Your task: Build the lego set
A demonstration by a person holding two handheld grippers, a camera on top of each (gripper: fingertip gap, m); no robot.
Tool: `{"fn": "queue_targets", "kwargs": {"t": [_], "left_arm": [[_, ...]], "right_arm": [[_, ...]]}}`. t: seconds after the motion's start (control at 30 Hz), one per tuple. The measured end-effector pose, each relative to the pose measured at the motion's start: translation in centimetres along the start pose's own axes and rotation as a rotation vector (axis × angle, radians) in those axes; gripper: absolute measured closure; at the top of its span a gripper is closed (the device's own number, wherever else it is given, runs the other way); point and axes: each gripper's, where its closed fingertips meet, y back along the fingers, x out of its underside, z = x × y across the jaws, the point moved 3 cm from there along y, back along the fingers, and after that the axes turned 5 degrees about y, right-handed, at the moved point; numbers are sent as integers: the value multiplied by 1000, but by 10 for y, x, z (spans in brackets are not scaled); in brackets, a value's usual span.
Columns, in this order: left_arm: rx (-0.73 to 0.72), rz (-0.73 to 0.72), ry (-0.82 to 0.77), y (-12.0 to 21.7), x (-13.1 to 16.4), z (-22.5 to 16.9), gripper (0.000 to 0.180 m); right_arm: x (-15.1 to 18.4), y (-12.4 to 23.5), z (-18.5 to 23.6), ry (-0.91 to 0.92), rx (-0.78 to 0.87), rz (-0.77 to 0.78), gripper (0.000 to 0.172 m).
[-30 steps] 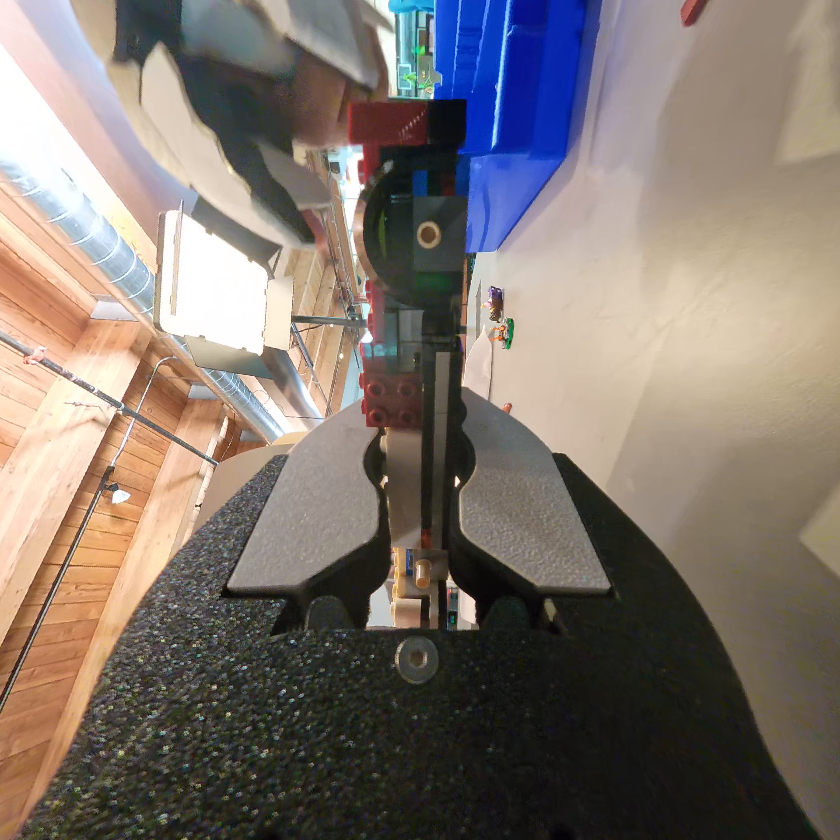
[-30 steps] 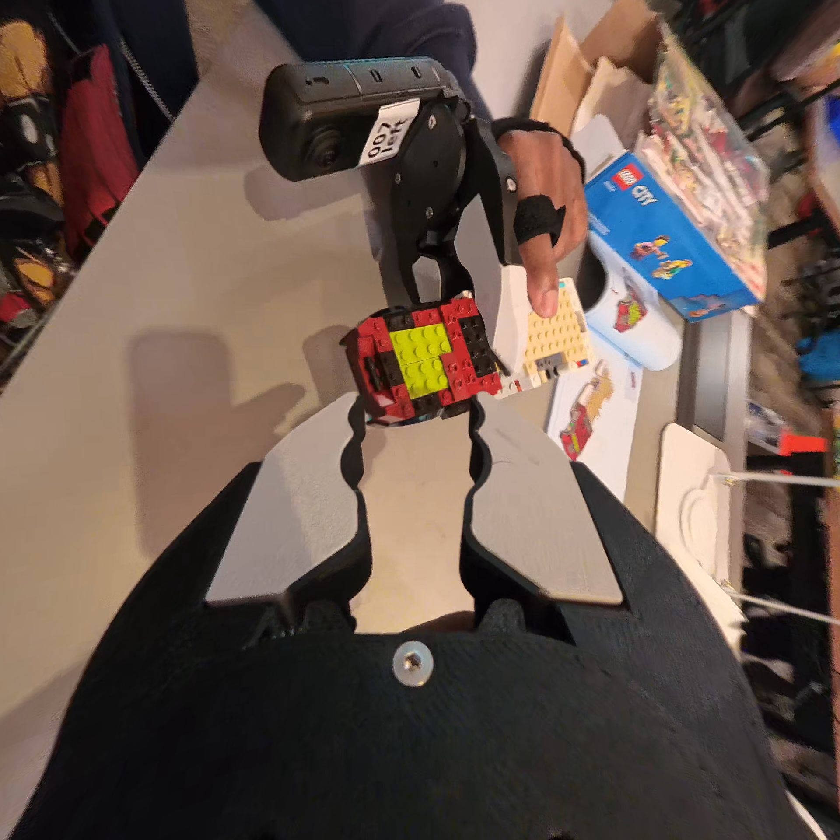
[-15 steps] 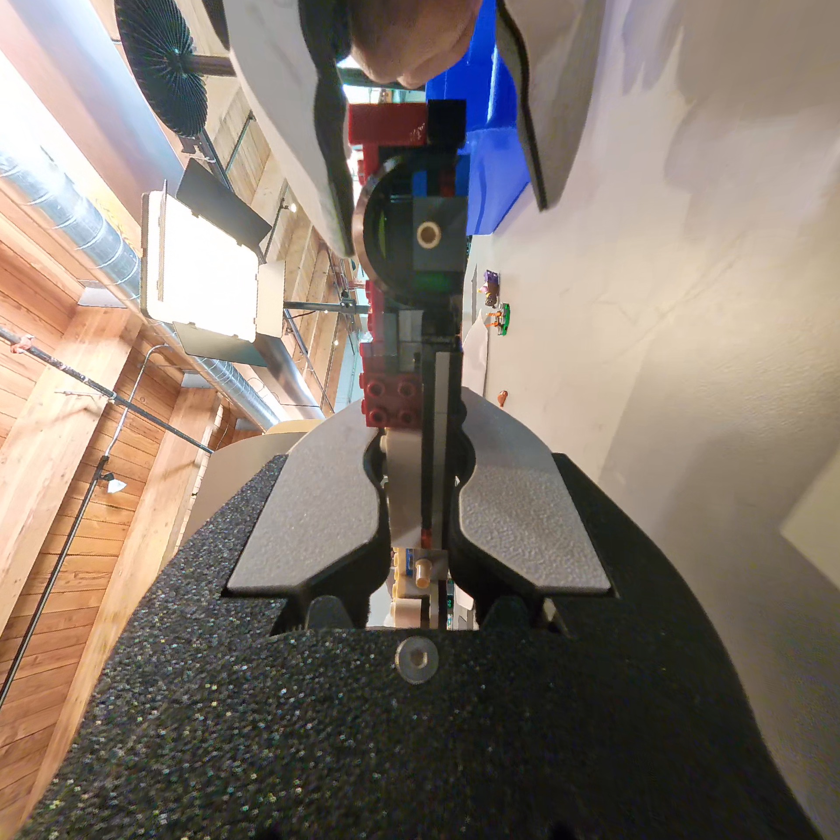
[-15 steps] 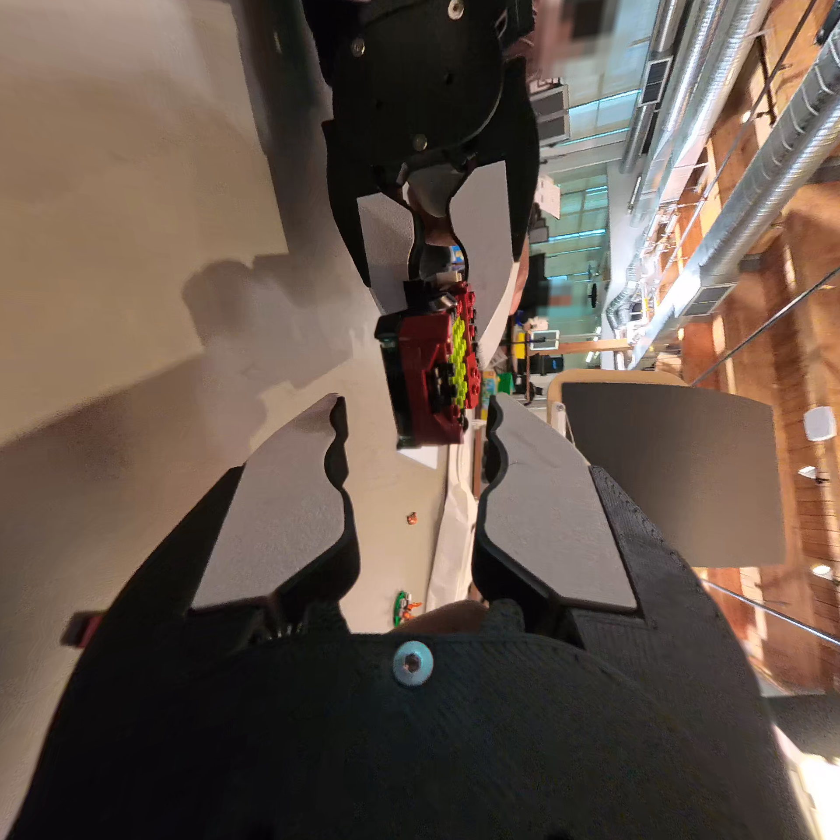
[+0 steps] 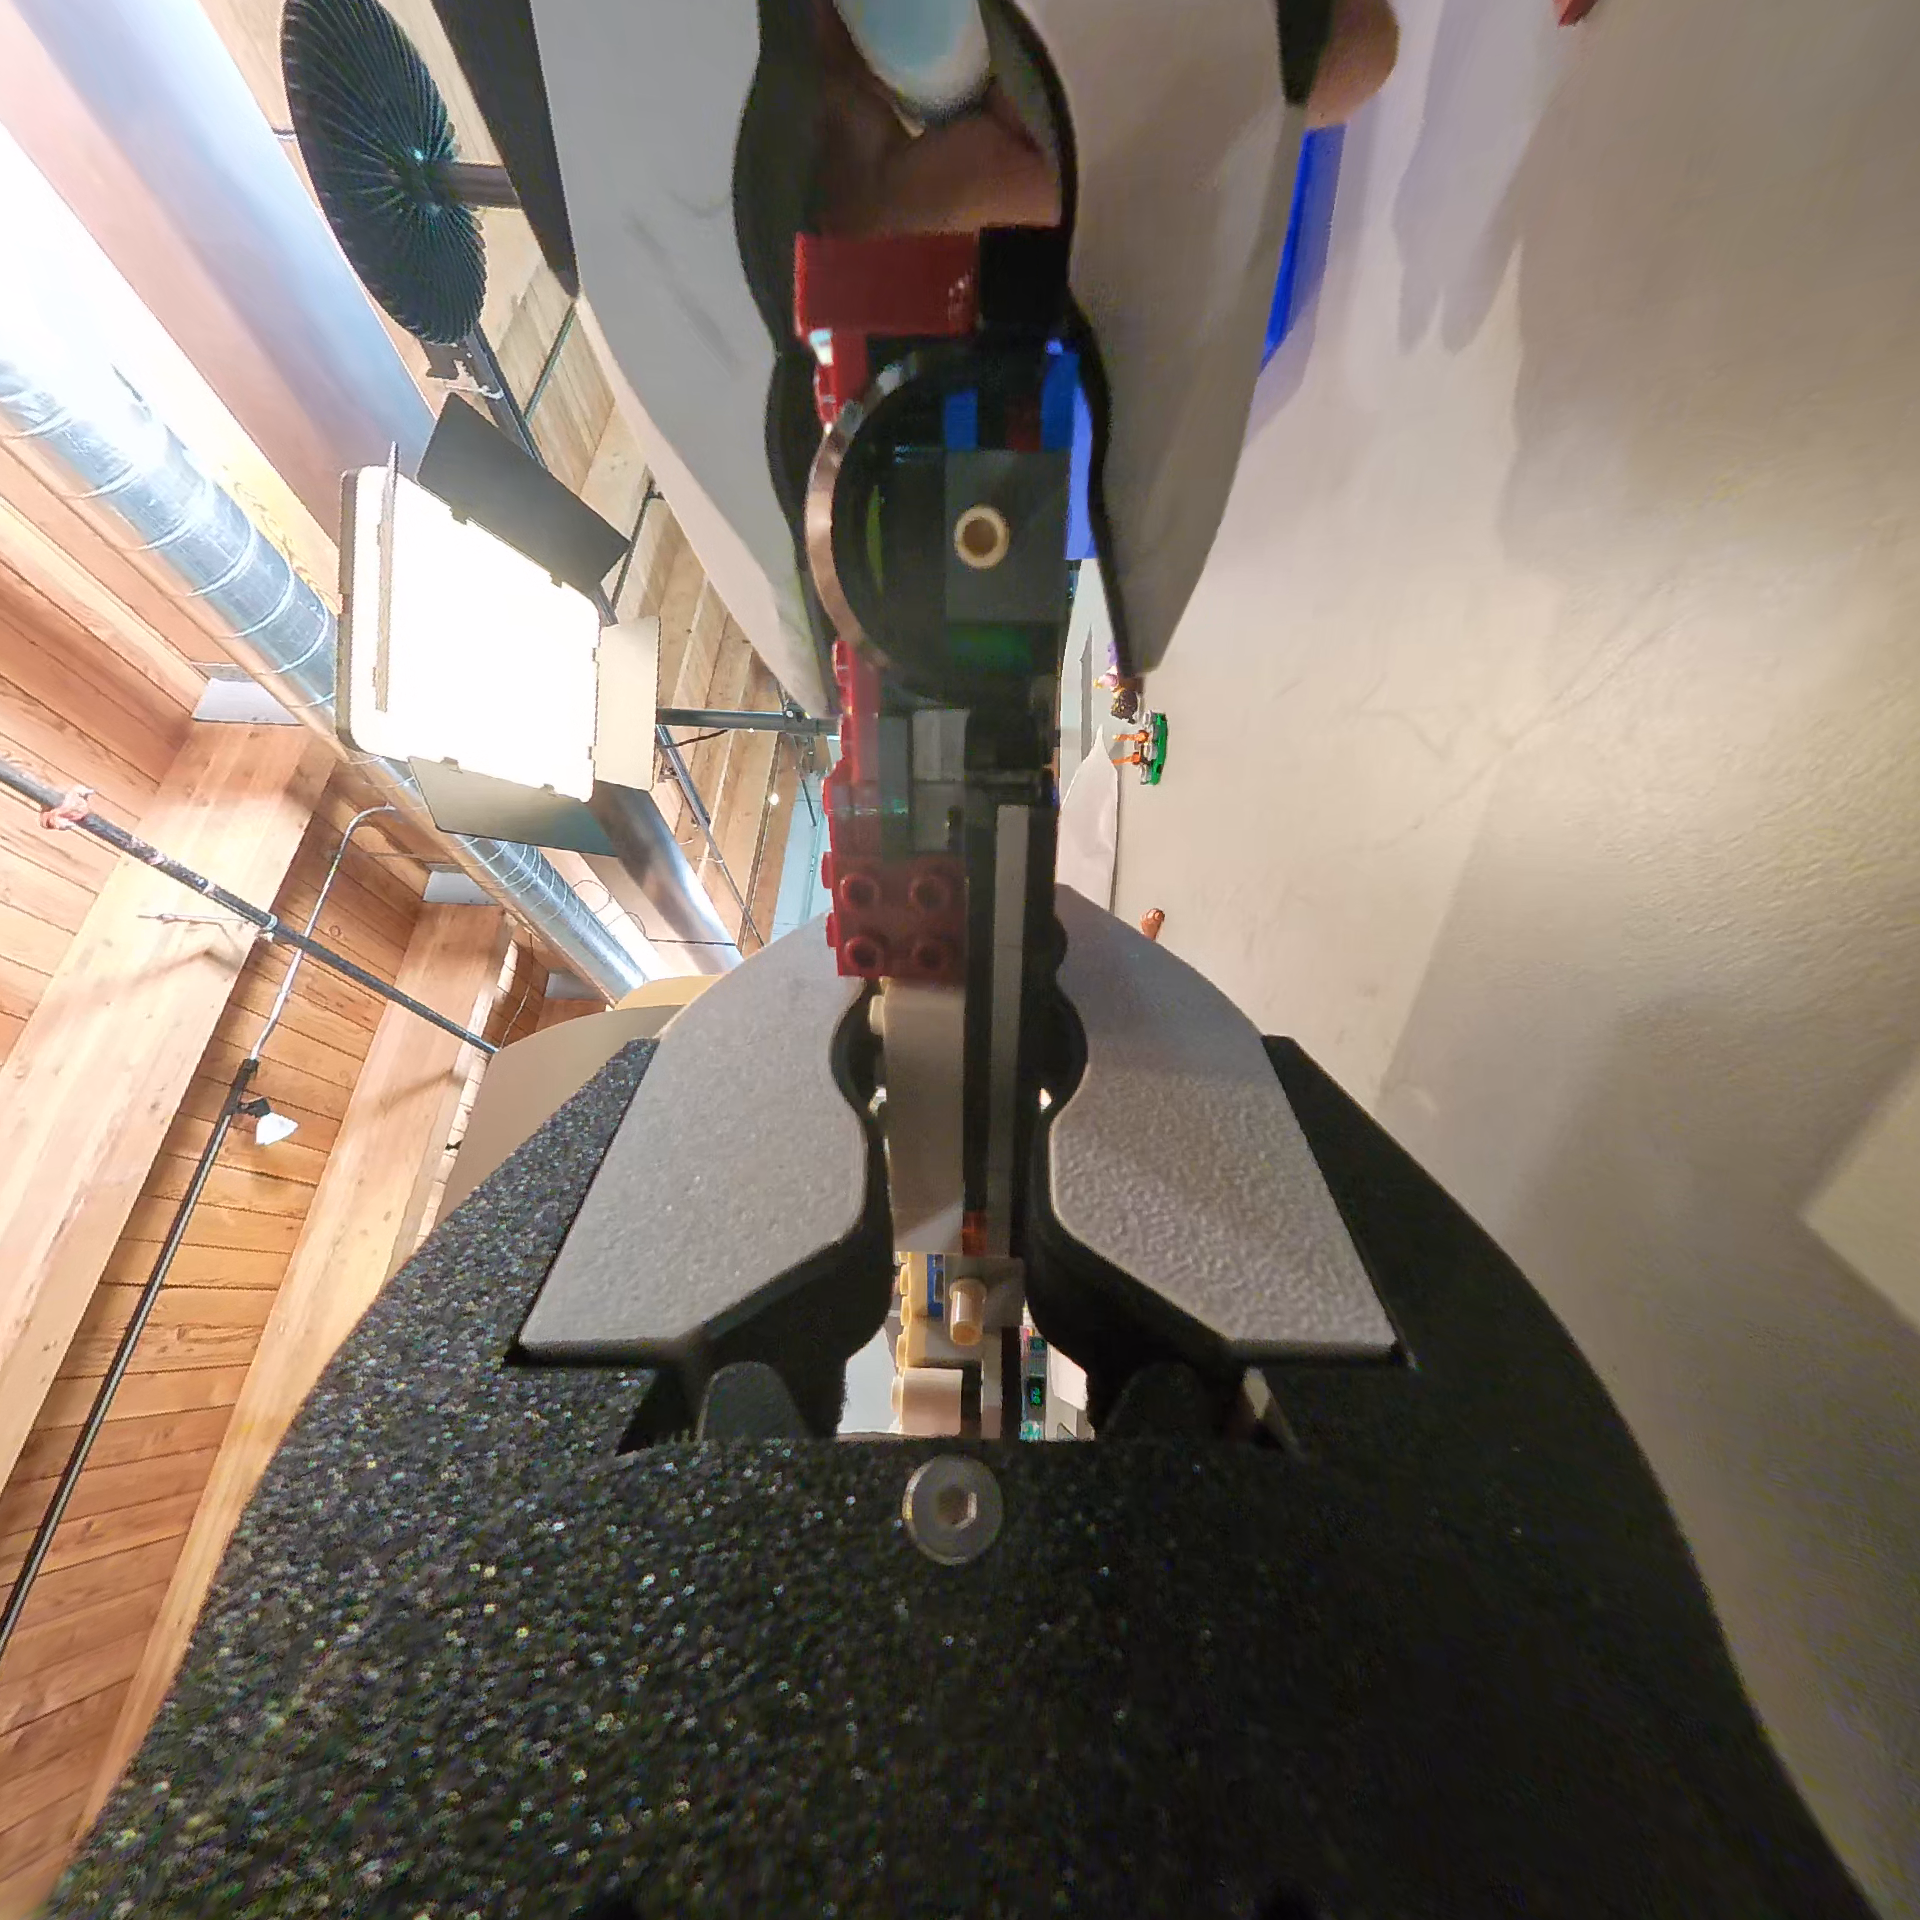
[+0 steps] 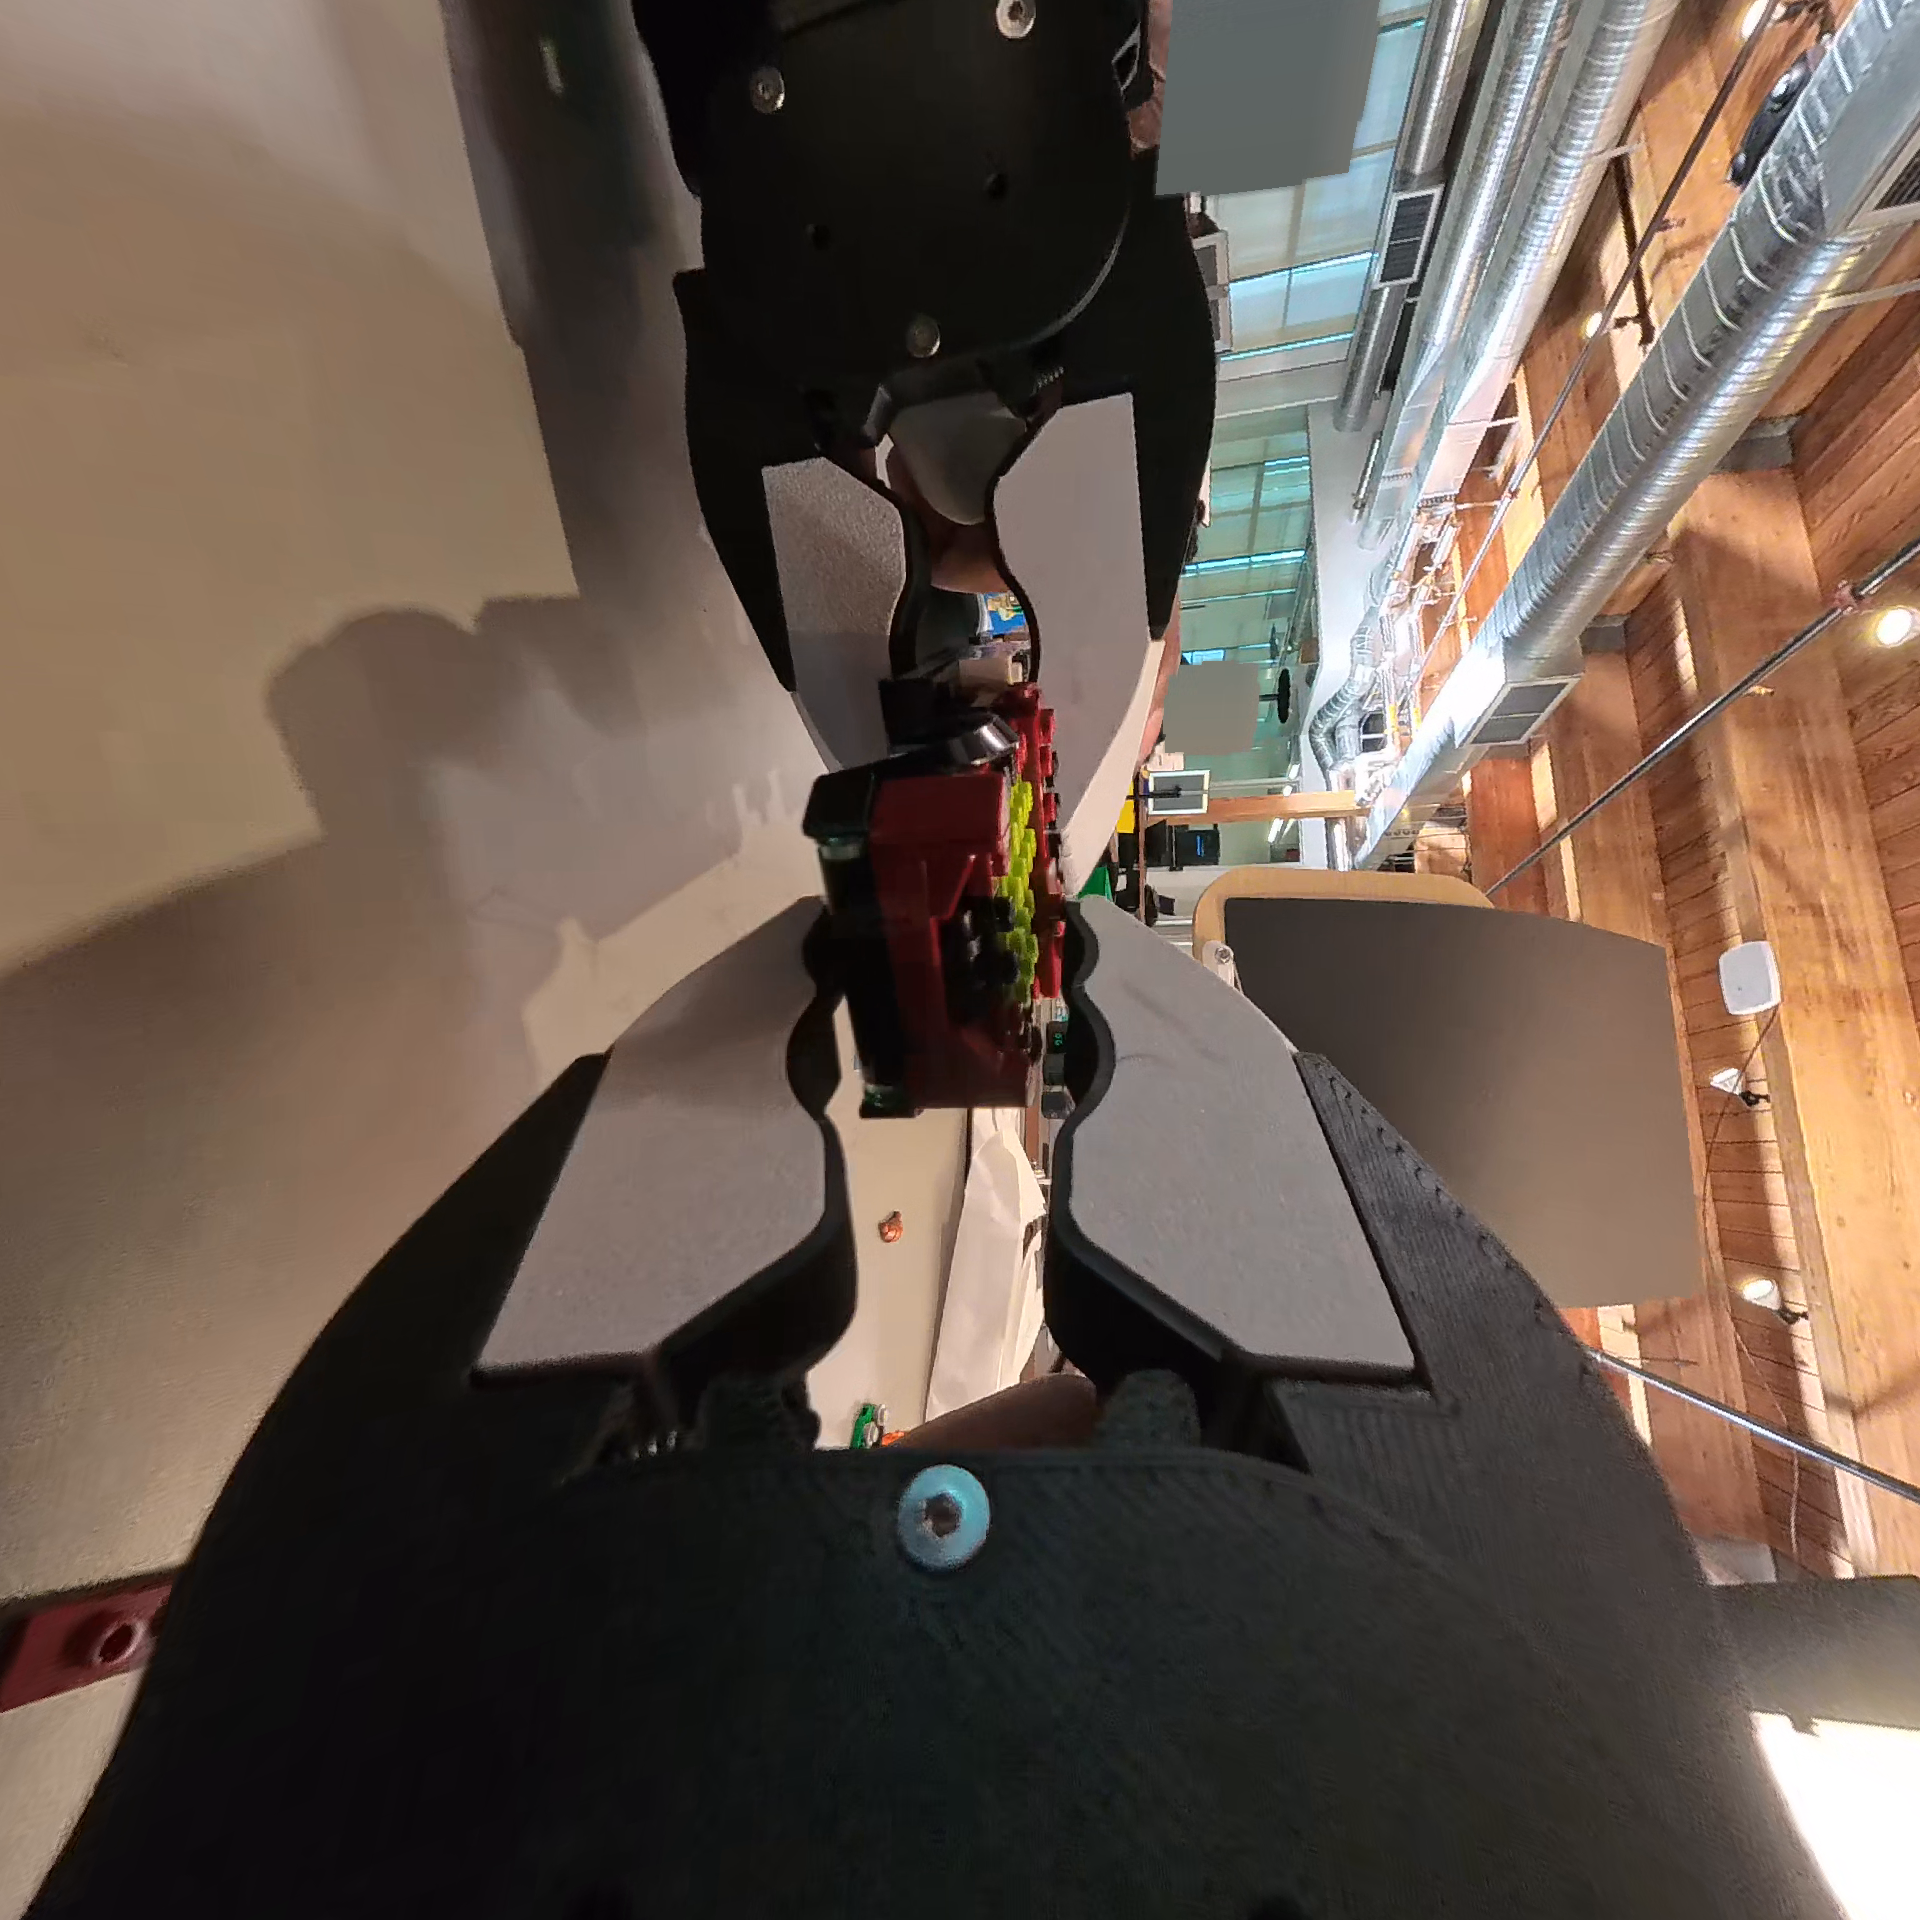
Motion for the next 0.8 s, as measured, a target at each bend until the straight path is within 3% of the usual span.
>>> {"fn": "queue_targets", "kwargs": {"t": [0.8], "left_arm": [[-17,0,-10,4,8,4,156]], "right_arm": [[-2,0,-6,31,10,-4,135]]}}
